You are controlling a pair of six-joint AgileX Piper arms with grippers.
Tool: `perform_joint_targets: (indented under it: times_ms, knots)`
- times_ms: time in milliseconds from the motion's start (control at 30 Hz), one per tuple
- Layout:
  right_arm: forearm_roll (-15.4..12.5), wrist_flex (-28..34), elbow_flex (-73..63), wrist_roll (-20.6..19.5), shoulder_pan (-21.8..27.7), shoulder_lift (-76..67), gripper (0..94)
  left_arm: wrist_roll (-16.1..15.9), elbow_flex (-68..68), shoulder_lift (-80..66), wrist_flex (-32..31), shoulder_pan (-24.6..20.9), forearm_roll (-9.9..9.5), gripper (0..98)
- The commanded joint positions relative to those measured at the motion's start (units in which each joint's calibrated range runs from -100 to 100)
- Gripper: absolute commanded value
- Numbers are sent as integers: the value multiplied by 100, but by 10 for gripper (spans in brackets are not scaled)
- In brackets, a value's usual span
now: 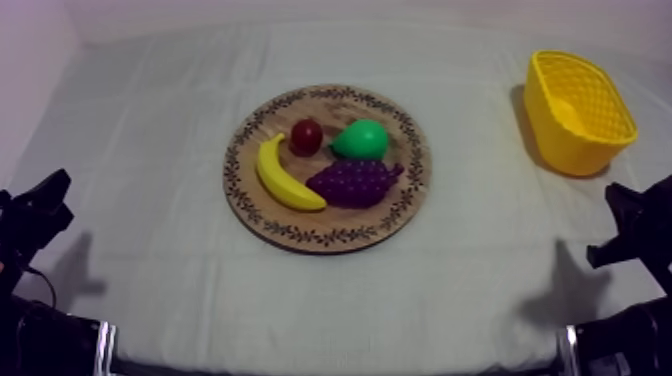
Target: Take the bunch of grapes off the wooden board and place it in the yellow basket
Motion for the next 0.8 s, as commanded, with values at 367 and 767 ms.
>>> perform_joint_targets:
  times_ms: [367, 767]
  knots:
    - [4, -17, 2, -195, -7, -4, 4, 2, -3, 0, -3, 0, -3, 1]
    - [135, -274, -889, 116, -77, 943, 3, 2, -3, 0, -3, 0, -3, 1]
